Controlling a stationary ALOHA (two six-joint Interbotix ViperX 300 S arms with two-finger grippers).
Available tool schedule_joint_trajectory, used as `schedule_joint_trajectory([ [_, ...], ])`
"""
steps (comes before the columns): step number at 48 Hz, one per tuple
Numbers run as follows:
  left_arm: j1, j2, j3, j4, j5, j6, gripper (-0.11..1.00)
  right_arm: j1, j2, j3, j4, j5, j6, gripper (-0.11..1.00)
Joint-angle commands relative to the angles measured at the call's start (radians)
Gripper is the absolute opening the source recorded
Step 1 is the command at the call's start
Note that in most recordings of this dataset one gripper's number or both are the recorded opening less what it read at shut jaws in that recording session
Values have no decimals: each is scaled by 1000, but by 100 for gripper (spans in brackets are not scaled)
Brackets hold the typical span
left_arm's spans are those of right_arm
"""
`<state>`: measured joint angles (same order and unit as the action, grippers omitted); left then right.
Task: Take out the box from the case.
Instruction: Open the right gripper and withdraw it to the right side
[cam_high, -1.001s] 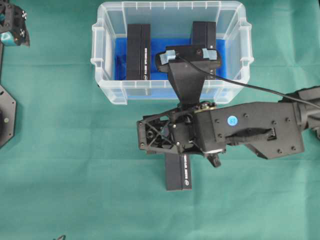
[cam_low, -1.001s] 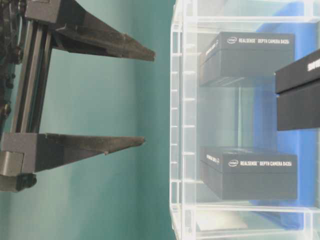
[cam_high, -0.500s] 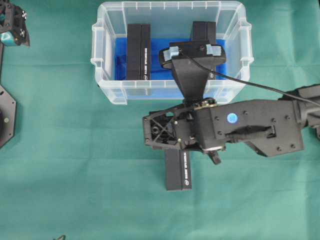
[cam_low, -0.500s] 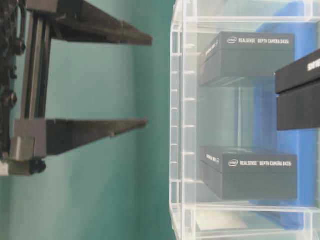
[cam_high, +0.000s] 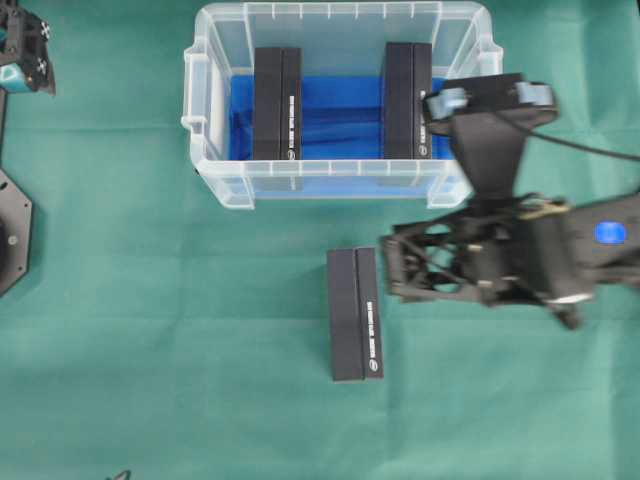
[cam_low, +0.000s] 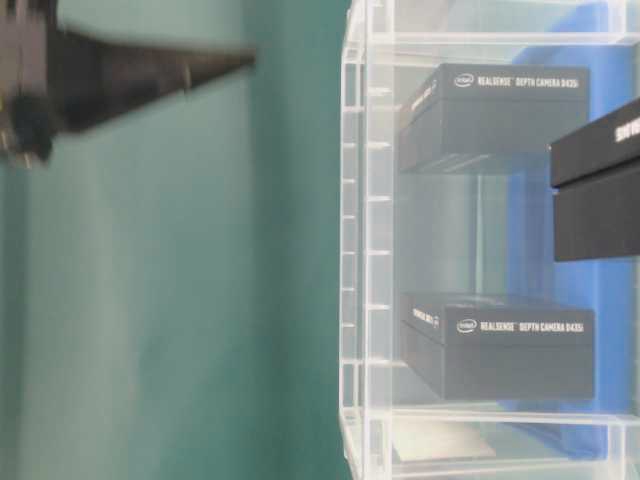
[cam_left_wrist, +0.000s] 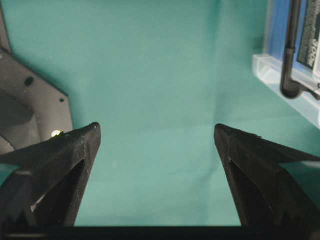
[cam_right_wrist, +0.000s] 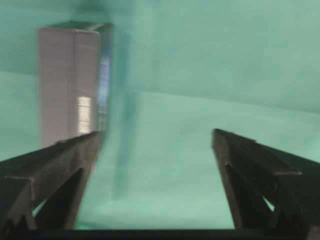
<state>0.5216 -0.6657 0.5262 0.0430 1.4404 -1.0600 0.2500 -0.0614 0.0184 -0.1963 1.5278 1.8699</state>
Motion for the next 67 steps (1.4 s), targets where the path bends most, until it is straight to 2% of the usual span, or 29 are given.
schedule_joint_trajectory([
  [1,3,-9,-8,-2,8,-9,98,15,-92,60,0,-11,12,92],
  [10,2,-21,-2,-2,9,-15,97,37,-230,206,0,-31,41,92],
  [19,3,-31,2,-2,9,-15,97,49,-331,298,0,-29,48,92],
  [35,3,-29,2,-2,9,-9,97,48,-357,351,-5,-49,35,92],
  [44,3,-29,2,-2,9,-9,98,6,-374,383,-9,-55,20,92],
  [53,2,-28,2,-3,9,-9,98,-83,-410,422,-11,-81,-61,92],
  [67,2,-29,2,-2,11,-8,97,-316,-440,449,-11,-110,-305,92],
])
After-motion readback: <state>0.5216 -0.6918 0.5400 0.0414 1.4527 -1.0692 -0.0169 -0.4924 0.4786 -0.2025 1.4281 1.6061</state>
